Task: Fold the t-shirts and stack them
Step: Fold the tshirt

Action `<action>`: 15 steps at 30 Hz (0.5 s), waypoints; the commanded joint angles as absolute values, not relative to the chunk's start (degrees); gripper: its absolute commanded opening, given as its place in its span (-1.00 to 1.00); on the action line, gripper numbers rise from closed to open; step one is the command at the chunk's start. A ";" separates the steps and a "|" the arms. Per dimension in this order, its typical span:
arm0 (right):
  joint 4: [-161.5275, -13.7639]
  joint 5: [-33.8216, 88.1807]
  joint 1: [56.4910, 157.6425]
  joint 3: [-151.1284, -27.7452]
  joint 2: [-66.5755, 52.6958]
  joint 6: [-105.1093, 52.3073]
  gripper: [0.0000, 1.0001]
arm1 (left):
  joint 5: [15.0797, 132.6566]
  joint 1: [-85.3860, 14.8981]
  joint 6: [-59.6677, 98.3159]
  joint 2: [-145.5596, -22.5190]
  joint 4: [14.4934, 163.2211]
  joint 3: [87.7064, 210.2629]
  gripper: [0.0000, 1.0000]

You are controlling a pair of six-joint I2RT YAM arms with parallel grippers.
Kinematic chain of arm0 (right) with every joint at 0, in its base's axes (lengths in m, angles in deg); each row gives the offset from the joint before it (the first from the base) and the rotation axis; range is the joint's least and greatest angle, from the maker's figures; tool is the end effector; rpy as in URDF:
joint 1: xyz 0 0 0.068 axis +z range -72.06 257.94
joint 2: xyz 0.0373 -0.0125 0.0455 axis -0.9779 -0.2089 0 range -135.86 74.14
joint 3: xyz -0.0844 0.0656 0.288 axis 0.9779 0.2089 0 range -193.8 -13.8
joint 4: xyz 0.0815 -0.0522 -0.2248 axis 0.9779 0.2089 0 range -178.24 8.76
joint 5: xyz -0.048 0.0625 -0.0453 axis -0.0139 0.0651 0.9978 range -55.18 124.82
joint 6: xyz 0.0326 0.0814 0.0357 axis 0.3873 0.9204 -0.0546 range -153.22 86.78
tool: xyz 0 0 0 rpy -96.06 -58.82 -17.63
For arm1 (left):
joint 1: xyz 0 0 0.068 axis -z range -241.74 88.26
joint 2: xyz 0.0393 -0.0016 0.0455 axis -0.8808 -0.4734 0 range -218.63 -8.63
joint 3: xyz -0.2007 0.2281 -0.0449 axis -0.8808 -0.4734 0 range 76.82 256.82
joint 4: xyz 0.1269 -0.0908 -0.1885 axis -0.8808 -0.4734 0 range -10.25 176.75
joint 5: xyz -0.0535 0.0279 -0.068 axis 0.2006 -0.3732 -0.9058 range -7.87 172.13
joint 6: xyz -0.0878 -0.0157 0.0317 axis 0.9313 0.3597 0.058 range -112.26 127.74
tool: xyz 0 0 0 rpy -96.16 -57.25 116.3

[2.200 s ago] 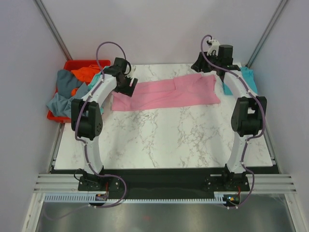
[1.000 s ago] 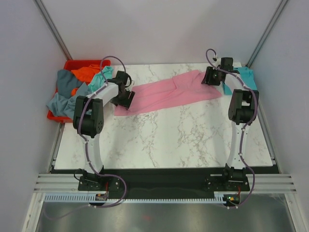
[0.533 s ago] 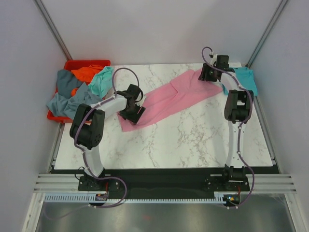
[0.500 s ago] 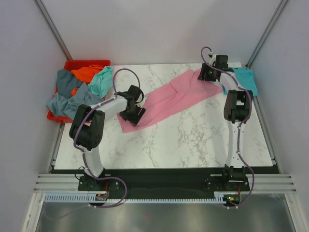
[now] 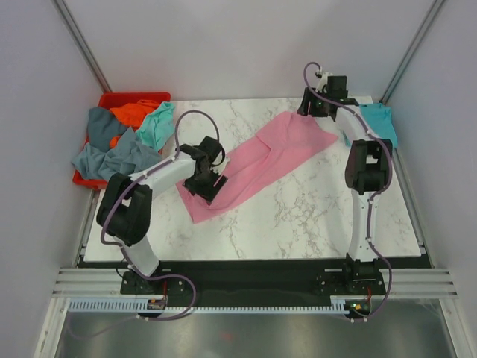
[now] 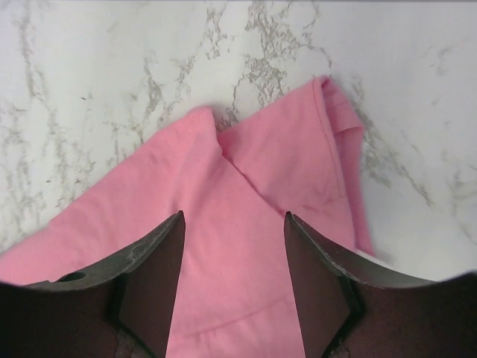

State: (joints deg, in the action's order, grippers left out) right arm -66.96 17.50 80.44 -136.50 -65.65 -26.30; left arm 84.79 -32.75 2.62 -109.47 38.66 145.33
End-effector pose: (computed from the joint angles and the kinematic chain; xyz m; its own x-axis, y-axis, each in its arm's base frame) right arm 0.6038 0.0518 0.2007 -0.6488 0.0868 -0.7560 -0.1981 0.9400 0.2779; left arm 0.2877 -0.1550 0.1795 -0.8164 0.5543 -0.1618 0.5524 0.8313 0.0605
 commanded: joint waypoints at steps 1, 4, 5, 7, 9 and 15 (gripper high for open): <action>-67.15 15.92 76.46 -132.92 -53.66 -25.31 0.29 | 83.54 -32.74 2.47 -103.12 33.59 151.16 0.49; -65.92 15.40 74.87 -127.30 -49.80 -24.52 0.29 | 82.48 -32.83 2.65 -100.32 32.26 152.40 0.49; -65.57 15.22 74.43 -125.70 -49.00 -24.34 0.29 | 82.66 -32.83 2.47 -99.52 32.26 152.49 0.49; -65.65 14.78 74.07 -121.32 -47.33 -23.99 0.27 | 83.53 -33.18 1.94 -98.81 32.79 152.05 0.50; -65.57 14.43 73.81 -118.76 -46.80 -23.03 0.27 | 84.59 -34.23 1.59 -99.77 34.10 151.44 0.49; -66.00 12.32 73.72 -113.30 -46.62 -21.79 0.28 | 83.54 -42.05 1.06 -106.27 38.15 151.52 0.47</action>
